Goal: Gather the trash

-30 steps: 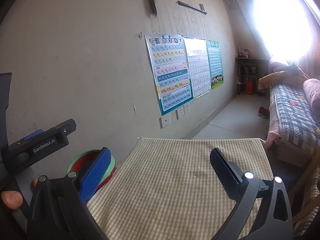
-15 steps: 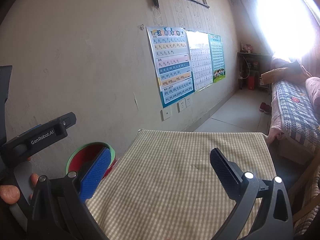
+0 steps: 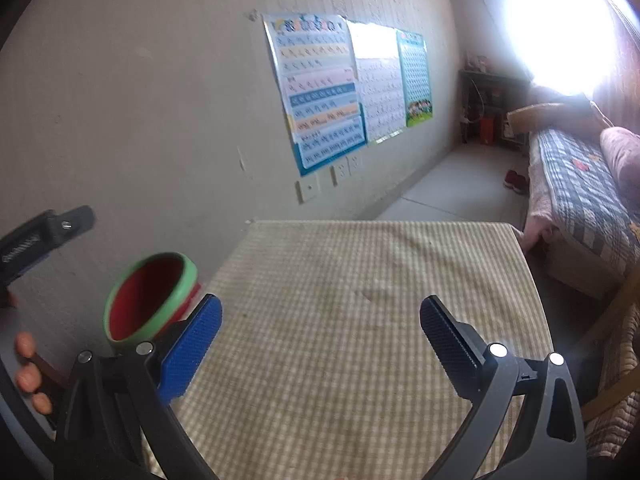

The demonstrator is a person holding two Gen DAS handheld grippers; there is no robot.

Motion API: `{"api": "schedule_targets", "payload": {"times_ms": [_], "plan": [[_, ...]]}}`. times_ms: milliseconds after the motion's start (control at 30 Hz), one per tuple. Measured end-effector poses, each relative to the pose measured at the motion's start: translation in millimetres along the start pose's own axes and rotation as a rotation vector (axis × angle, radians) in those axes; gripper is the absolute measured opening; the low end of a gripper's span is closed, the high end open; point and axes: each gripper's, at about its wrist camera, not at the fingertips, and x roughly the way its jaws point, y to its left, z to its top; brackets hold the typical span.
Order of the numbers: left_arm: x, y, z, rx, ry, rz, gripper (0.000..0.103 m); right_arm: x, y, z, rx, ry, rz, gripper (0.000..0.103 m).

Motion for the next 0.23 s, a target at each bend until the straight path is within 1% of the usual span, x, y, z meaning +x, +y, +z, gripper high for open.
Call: {"api": "schedule_targets", "payload": {"times_ms": [67,133,200,233], "plan": [[9.4,6.8,-6.0,0.001,0.049,-0.018,0.098,20.3,-29.2,-9.8,0.03,0.049,-0.069,0.096],[20.3,18.9,-12.8,-0.023,0.108,-0.04,0.098,41.9,-62.1,-20.4,0.052,0.099,-0.153,0.096],[27.9,31.5,-19.7,-0.053,0.135,-0.039,0.098,65.2,-95.6,-33.4,0.061,0.158,-0.242,0.096],[31.3,37.0,-22.9,-0.062,0.146,-0.037,0.098,75.6,-108.3,-39.9,0.066,0.192,-0.265,0.096]]}}
